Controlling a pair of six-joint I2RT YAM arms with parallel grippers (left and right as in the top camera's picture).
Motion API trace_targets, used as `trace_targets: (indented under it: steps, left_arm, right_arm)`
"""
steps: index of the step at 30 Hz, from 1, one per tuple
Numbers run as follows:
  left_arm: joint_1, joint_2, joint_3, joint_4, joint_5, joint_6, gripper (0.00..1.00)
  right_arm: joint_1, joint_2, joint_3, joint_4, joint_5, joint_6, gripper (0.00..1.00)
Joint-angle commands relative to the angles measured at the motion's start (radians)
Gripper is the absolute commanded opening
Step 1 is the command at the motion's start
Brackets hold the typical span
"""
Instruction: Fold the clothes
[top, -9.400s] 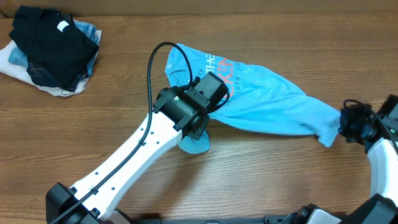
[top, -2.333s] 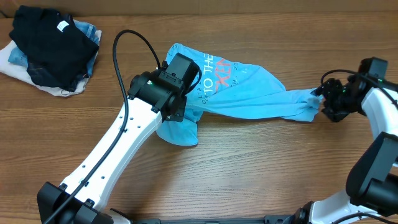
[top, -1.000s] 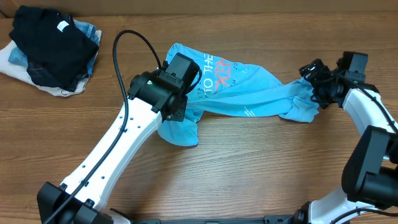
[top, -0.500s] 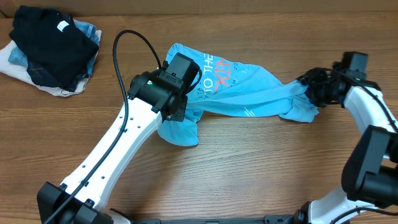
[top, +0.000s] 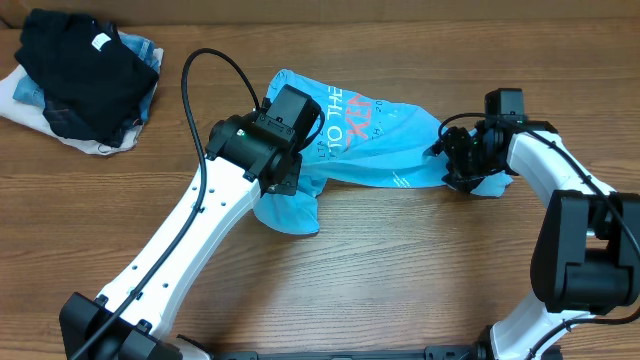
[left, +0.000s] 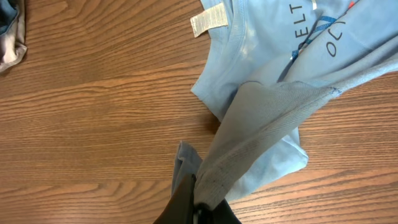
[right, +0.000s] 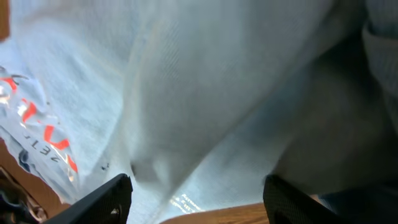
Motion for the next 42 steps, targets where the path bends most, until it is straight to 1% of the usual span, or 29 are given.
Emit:
trace_targets:
  steps: [1,4,7,11,19,24,28,35,42]
  left_arm:
    - [0.006,0.0,0.013,-0.001,0.001,-0.007,0.04]
    - [0.006,0.0,0.013,-0.004,0.001,-0.007,0.04]
    - [0.006,0.0,0.013,-0.004,0.001,-0.007,0.04]
    - [0.006,0.0,0.013,-0.003,0.001,-0.007,0.04]
    - [0.006,0.0,0.013,-0.003,0.0,-0.005,0.04]
    - [0.006,0.0,0.013,-0.01,-0.003,-0.003,0.04]
    - [0.006,0.0,0.013,-0.031,-0.034,0.001,0.04]
    - [0.006,0.0,0.013,-0.048,-0.045,0.001,0.04]
    - [0.006,0.0,0.013,-0.053,-0.06,0.001,0.04]
  right_arm:
    - [-0.001,-0.002,0.008,0.041,0.008,0.027,0.72]
    - [0.0,-0.002,0.007,0.079,0.008,0.035,0.68]
    - [0.003,-0.001,0.006,0.091,0.008,0.078,0.6]
    - [0.014,0.007,0.0,0.092,0.008,0.087,0.53]
    - [0.018,0.074,-0.009,0.109,0.008,0.112,0.5]
    - [0.011,0.075,-0.009,0.156,0.019,0.112,0.5]
    - [-0.018,0.075,-0.009,0.206,0.019,0.112,0.49]
    - [-0.057,0.075,-0.005,0.243,0.019,0.102,0.46]
    - [-0.117,0.074,-0.004,0.257,0.015,0.1,0.31]
